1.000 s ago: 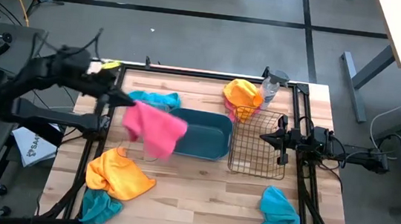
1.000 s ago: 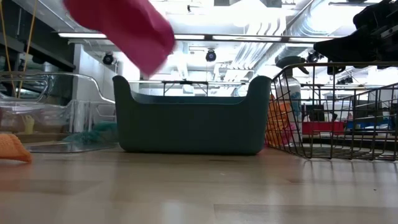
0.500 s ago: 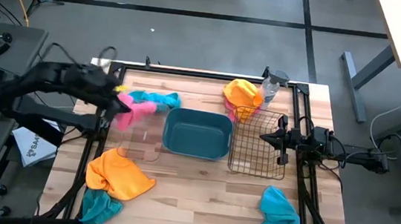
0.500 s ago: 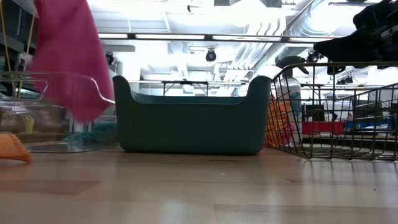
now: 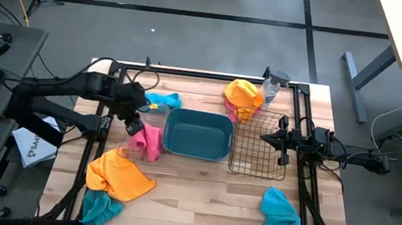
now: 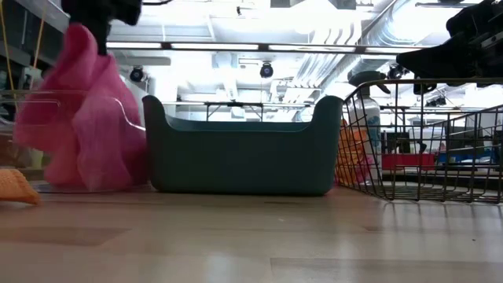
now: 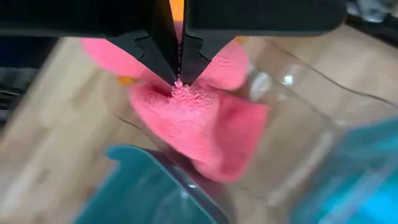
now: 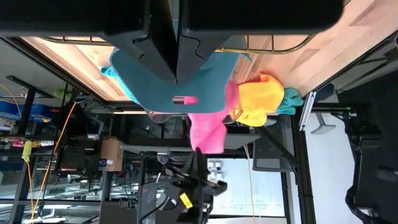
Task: Sort microfiber towel by color & place in baskets
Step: Put the left pink microfiber cloth into the transparent bin
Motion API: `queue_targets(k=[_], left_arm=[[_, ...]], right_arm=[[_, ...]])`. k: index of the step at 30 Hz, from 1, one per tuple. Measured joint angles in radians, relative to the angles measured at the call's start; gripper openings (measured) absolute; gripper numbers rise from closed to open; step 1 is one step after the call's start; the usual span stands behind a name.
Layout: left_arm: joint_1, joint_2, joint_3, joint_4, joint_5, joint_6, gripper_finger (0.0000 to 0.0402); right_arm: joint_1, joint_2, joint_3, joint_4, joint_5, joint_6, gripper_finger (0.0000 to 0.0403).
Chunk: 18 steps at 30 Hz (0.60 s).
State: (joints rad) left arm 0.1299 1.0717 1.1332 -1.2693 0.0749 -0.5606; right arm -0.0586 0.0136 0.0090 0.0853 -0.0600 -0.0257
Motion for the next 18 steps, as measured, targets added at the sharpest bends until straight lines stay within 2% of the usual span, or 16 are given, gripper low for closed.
queue_targets(k=[6,12,18], left_arm=[[0.000,0.093,0.000,0.002,-0.132,0.108,0.0001],[0.000,0.137,0.000,0.013,-0.151,0.179,0.0009],[0.000,0.138,0.000,0.011,-0.147,0.198,0.0055]], right_arm=[[0.000,0.000,0.000,0.000,0.000,0.000,0.0000],[0.000,0.000,0.000,0.000,0.000,0.000,0.0000],[0.000,0.000,0.000,0.000,0.000,0.000,0.0000]])
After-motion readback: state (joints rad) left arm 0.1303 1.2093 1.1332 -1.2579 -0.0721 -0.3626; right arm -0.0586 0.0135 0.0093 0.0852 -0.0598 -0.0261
